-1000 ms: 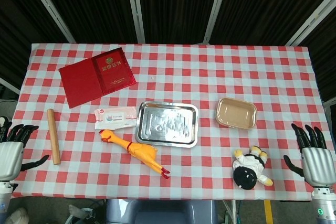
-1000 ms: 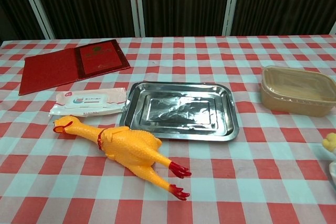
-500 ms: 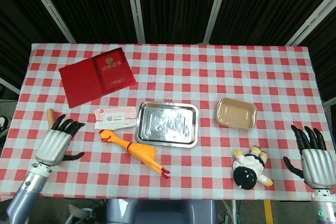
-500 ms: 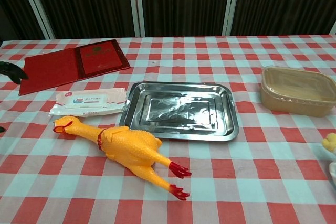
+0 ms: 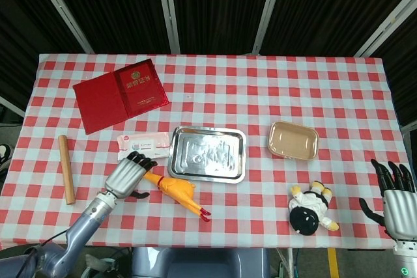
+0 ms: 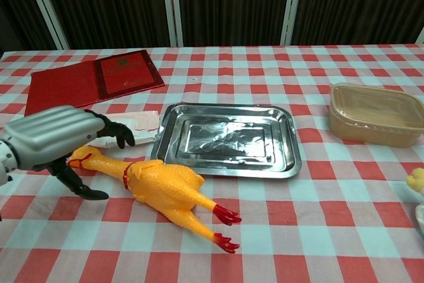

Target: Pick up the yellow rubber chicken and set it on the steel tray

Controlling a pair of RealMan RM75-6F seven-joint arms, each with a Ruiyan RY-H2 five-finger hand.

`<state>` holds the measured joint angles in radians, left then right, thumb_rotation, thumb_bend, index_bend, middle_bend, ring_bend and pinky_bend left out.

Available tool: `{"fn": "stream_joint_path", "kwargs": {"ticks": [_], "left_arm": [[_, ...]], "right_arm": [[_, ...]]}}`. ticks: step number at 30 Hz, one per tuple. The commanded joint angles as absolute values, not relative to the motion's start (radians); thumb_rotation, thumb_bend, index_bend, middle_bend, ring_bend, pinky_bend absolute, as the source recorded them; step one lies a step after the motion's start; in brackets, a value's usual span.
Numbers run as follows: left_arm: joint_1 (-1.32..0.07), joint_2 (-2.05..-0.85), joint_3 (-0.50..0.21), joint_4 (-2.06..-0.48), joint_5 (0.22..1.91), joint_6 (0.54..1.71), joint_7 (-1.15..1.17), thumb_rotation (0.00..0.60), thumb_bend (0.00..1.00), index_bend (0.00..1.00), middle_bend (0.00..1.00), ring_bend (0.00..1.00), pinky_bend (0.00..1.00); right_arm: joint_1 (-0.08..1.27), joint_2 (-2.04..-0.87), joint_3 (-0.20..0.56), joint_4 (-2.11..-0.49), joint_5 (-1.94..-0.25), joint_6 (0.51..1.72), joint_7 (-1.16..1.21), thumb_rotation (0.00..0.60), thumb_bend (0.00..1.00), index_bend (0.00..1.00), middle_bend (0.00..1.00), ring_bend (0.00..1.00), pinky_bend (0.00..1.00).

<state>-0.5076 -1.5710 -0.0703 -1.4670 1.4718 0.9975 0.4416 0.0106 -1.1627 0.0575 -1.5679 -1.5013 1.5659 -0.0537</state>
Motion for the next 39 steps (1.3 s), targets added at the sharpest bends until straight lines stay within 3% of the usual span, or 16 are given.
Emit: {"fn": "stream_joint_path", "kwargs": {"ticks": [1,14,29,33,39], "left_arm": [[-0.534,-1.609,-0.081,-1.442,1.454,0.972,0.462,0.6,0.11,0.28,0.32,0.24,0.23],[-0.548,-1.63,-0.049,-1.432,1.453,0.966,0.512,0.6,0.16,0.35,0.36,0.27,0.23],[-0.52,-1.627,0.005,-1.419,1.526,1.052,0.447,0.6,0.4,0.51,0.52,0.41,0.34],[-0.523,-1.631,0.008,-1.409,1.549,1.069,0.414,0.6,0.51,0.57,0.58,0.47,0.42],[-0.541,-1.647,0.015,-1.381,1.626,1.115,0.28,0.6,0.7,0.69,0.7,0.58,0.67]], "right_arm": [[0.009,-1.162,0.058,-1.567,-1.501,1.568,-0.054,0.6,0.3,0.04,0.17,0.07,0.01],[-0.001,-1.16,0.06,-1.56,-1.489,1.569,-0.039,0.6,0.3,0.04,0.17,0.07,0.01],[0.008,-1.163,0.065,-1.551,-1.49,1.554,-0.028,0.6,0.3,0.05,0.17,0.07,0.01],[0.01,-1.163,0.066,-1.552,-1.488,1.551,-0.029,0.6,0.3,0.04,0.17,0.07,0.01],[0.012,-1.163,0.068,-1.554,-1.485,1.544,-0.032,0.6,0.3,0.04,0.17,0.07,0.01]]}}
